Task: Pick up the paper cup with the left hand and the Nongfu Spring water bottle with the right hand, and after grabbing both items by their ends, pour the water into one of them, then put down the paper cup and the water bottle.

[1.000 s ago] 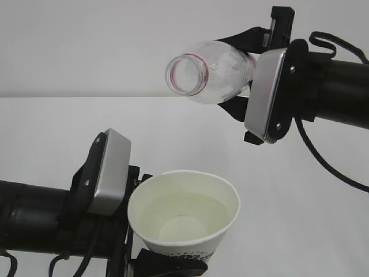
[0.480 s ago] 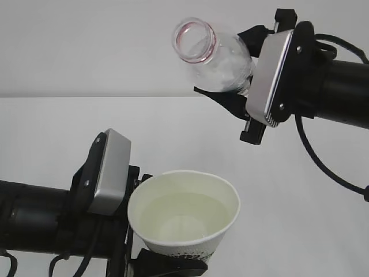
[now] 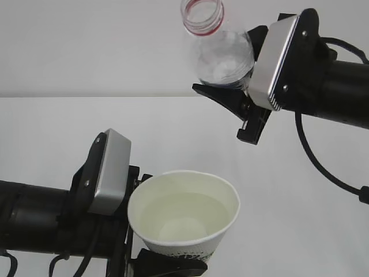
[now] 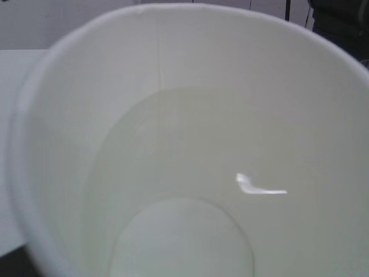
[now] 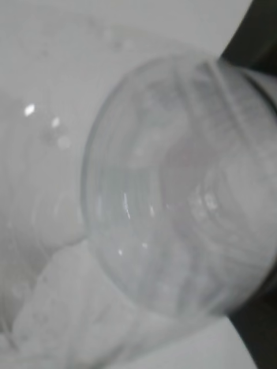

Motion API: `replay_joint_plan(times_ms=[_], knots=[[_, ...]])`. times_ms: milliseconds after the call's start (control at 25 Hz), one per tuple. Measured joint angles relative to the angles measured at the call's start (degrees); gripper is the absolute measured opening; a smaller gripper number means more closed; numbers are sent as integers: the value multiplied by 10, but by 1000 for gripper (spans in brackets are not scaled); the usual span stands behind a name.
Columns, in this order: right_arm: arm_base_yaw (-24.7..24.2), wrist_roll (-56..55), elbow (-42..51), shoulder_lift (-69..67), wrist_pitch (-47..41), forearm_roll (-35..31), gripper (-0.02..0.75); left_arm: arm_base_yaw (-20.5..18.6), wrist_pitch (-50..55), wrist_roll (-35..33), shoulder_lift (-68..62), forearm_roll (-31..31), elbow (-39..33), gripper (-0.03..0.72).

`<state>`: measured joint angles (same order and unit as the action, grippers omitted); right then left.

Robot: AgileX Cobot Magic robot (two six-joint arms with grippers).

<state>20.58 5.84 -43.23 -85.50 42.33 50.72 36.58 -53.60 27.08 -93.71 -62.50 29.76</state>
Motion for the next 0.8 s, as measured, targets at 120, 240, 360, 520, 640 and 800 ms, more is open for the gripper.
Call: replay_joint_plan(times_ms=[120, 240, 360, 520, 640, 800], knots=[[0, -21, 0, 0, 0, 0, 473, 0, 0, 0, 0, 0, 0, 536], [0, -40, 0, 0, 0, 0, 473, 0, 0, 0, 0, 0, 0, 536], [0, -63, 0, 0, 0, 0, 473, 0, 0, 0, 0, 0, 0, 536], [0, -94, 0, 0, 0, 0, 473, 0, 0, 0, 0, 0, 0, 536], [0, -99, 0, 0, 0, 0, 473, 0, 0, 0, 0, 0, 0, 536], [0, -101, 0, 0, 0, 0, 473, 0, 0, 0, 0, 0, 0, 536]])
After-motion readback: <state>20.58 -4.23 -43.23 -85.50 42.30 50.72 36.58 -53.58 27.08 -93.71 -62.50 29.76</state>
